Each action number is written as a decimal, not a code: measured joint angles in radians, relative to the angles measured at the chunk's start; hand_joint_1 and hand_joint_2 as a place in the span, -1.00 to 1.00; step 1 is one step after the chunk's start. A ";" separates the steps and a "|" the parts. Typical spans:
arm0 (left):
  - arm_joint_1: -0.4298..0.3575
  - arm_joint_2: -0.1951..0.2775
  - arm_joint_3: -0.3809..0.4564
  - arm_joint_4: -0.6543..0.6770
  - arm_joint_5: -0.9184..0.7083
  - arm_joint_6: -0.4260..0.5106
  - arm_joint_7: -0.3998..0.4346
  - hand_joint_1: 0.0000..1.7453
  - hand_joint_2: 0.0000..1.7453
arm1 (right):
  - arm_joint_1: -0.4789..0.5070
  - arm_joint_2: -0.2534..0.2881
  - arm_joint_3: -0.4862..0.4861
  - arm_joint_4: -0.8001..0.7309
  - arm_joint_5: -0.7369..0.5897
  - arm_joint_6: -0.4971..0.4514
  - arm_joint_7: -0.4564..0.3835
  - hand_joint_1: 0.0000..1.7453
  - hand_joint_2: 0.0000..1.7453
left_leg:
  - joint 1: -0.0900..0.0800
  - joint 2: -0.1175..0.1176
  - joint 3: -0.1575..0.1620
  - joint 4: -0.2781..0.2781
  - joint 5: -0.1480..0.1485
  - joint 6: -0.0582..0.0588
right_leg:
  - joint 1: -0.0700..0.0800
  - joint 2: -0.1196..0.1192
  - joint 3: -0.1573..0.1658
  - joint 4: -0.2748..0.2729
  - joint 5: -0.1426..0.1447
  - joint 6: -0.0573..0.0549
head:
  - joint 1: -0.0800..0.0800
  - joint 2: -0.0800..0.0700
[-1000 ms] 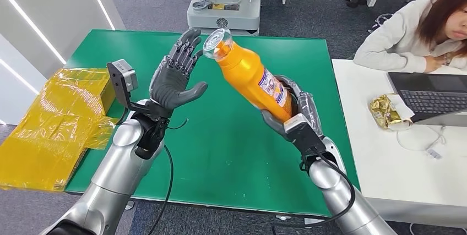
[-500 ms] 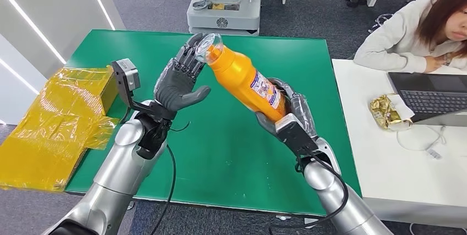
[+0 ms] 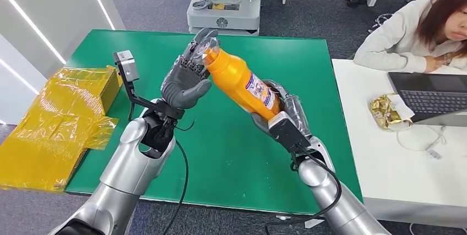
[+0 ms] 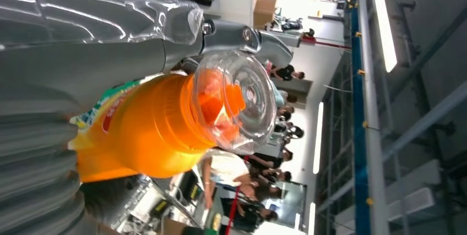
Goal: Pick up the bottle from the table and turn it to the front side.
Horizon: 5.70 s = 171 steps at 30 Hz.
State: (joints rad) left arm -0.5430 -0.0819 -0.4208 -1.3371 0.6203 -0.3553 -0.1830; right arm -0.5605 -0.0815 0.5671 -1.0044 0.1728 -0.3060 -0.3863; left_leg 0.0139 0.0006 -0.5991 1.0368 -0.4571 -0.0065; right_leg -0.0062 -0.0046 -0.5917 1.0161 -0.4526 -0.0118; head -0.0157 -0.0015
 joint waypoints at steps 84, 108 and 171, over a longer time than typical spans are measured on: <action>-0.002 -0.084 -0.034 -0.023 -0.040 0.140 -0.035 1.00 1.00 | -0.007 0.126 -0.051 -0.015 0.158 -0.122 0.012 0.99 1.00 | 0.000 0.000 -0.001 0.000 0.000 0.000 | 0.000 0.000 -0.001 0.000 0.000 0.000 | 0.000 0.000; -0.001 -0.046 -0.014 0.011 -0.153 0.198 -0.073 1.00 1.00 | 0.160 0.051 -0.109 -0.259 0.046 -0.159 -0.033 -1.00 1.00 | 0.000 0.000 -0.001 0.000 0.000 0.000 | 0.000 0.001 -0.002 0.000 0.000 0.000 | 0.000 0.000; -0.068 0.190 0.031 0.170 -1.937 0.829 0.046 1.00 1.00 | 0.633 0.008 -0.341 -0.836 0.071 -0.054 -0.105 -1.00 1.00 | 0.000 0.001 -0.002 0.000 0.000 0.000 | 0.000 0.001 -0.003 0.000 0.000 0.000 | 0.000 0.000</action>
State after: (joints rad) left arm -0.6113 0.1081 -0.3903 -1.1668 -1.3163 0.4737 -0.1369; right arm 0.0729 -0.0733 0.2259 -1.8404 0.2440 -0.3595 -0.4911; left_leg 0.0139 0.0015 -0.6012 1.0364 -0.4573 -0.0068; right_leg -0.0063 -0.0036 -0.5950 1.0158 -0.4529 -0.0119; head -0.0156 -0.0015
